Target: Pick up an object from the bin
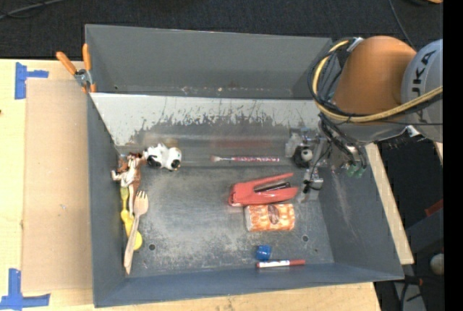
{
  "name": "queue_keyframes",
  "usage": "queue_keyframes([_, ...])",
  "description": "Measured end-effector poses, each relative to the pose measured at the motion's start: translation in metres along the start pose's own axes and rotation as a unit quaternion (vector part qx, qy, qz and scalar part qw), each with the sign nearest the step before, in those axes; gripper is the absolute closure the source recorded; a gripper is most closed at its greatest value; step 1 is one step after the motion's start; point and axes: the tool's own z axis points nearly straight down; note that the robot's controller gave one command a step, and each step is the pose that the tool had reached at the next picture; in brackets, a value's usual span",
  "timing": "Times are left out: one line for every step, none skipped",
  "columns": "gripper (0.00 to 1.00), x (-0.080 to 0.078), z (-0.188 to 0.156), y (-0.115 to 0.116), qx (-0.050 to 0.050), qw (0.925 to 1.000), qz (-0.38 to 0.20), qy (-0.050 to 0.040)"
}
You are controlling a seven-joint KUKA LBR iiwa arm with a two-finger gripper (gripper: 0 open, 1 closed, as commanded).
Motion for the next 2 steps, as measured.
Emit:
queue_keyframes([0.00,-0.001,-0.003,0.000,0.000,1.0000,-0.001,-0.0027])
queue_keyframes([0.00,0.028,0.048,0.010,0.000,0.9989,-0.047,-0.0039])
